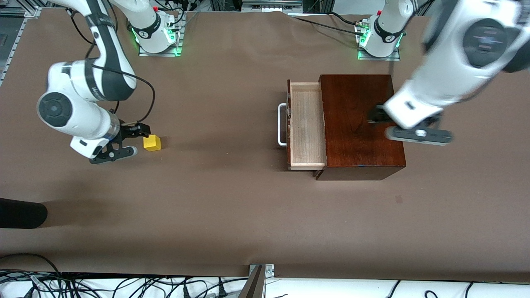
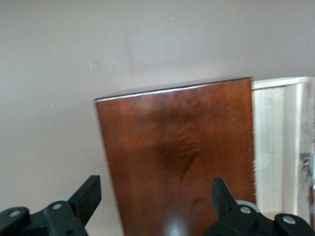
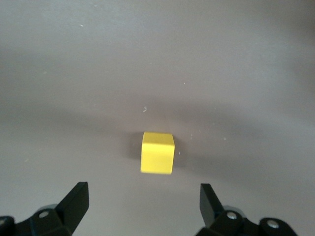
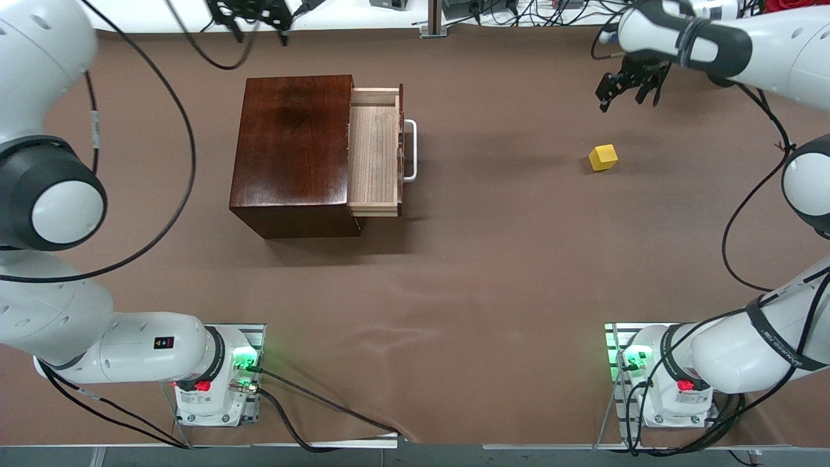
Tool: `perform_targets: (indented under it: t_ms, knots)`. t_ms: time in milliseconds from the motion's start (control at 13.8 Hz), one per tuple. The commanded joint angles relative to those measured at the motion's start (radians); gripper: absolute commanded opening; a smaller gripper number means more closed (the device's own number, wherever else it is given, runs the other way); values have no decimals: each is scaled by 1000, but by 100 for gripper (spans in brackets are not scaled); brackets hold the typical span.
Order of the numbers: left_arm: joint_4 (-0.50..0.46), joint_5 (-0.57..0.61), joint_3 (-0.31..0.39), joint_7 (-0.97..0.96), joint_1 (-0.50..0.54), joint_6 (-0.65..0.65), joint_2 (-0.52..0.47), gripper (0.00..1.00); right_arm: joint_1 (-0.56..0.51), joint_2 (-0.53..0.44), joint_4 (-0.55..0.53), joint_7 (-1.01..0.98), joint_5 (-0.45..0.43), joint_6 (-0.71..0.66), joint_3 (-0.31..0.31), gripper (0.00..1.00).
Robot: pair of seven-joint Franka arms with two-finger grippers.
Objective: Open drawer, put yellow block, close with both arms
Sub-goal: 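Grasp the yellow cube with the right gripper while the left gripper withdraws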
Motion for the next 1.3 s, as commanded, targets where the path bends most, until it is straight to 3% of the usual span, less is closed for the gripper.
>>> perform_targets:
  t_ms: [0,145,289,434,579,796,940,1230]
  knots:
    - [-36,-65,25,148,53,-25,-58,100,-10,-38,-199,-12,4,233,7,100]
    - [-103,-112,170,176,-12,-6,-129,100,-11,-27,-258,-15,4,321,6,100]
    - [-270,-111,310,152,-127,165,-262,100,-13,1,-276,-15,6,375,6,100]
    - [-337,-100,323,145,-140,215,-296,100,-14,36,-290,-17,6,429,4,100]
    - [-300,-97,320,142,-134,134,-286,100,-22,70,-310,-17,7,497,4,100]
    - [-275,-80,309,144,-138,123,-278,100,-22,88,-310,-17,9,512,4,95]
    - [-274,-82,311,144,-134,109,-277,100,-22,102,-312,-17,10,512,6,80]
    - [-251,-85,311,142,-137,94,-275,100,-22,91,-280,-28,9,498,6,11]
